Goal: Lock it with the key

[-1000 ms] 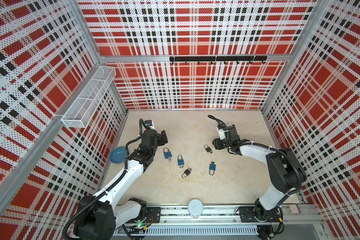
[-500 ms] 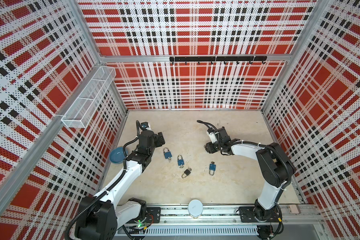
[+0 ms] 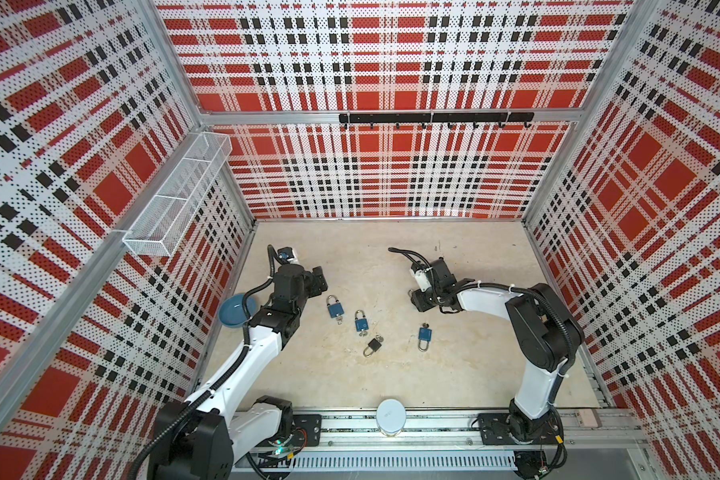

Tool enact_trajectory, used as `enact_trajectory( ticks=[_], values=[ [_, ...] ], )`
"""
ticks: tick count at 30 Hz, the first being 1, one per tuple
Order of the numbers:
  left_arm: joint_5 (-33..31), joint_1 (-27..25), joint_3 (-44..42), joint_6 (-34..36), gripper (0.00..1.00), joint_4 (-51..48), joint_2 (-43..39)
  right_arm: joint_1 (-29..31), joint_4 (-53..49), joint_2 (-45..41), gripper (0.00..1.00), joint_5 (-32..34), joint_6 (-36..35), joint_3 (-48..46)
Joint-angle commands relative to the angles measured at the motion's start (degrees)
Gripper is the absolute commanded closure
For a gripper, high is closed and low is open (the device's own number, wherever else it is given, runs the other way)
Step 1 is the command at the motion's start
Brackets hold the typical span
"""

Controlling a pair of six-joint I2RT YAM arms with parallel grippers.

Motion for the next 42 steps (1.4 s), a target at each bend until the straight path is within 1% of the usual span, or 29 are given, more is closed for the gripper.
enact_trajectory(
  ticks=[1,11,17,20,24,28,34,42],
  values=[
    [0.0,0.8,-0.8,-1.3,0.16,-0.3,-1.3,0.9,-0.3,1.8,0.54,1.8,-1.6,2.0],
    [0.3,1.2,-1.0,-1.4,0.16,-0.3,-1.7,2.1,-1.4,4.1,0.58,5.3,-2.5,3.1],
    [0.3,1.3,-1.1,-1.3,0.16,-0.4,-2.0,2.1,-2.1,4.2,0.62,5.9,-2.5,3.6],
    [0.3,1.4,-1.1,-1.4,0.16,-0.4,-2.1,2.1,-2.6,4.1,0.61,5.9,-2.5,3.7],
    [0.2,1.4,-1.3,-1.4,0.16,-0.5,-2.2,2.0,-3.0,3.3,0.56,5.7,-2.5,3.5],
    [0.3,1.5,-1.3,-1.4,0.16,-0.6,-2.3,2.1,-3.0,2.7,0.56,6.1,-2.5,2.9],
    [0.3,1.5,-1.4,-1.4,0.16,-0.5,-2.4,2.0,-3.1,2.5,0.58,6.0,-2.3,2.6],
    [0.2,1.6,-1.6,-1.4,0.16,-0.6,-3.0,2.1,-3.7,1.9,0.57,5.8,-2.1,2.2]
  ],
)
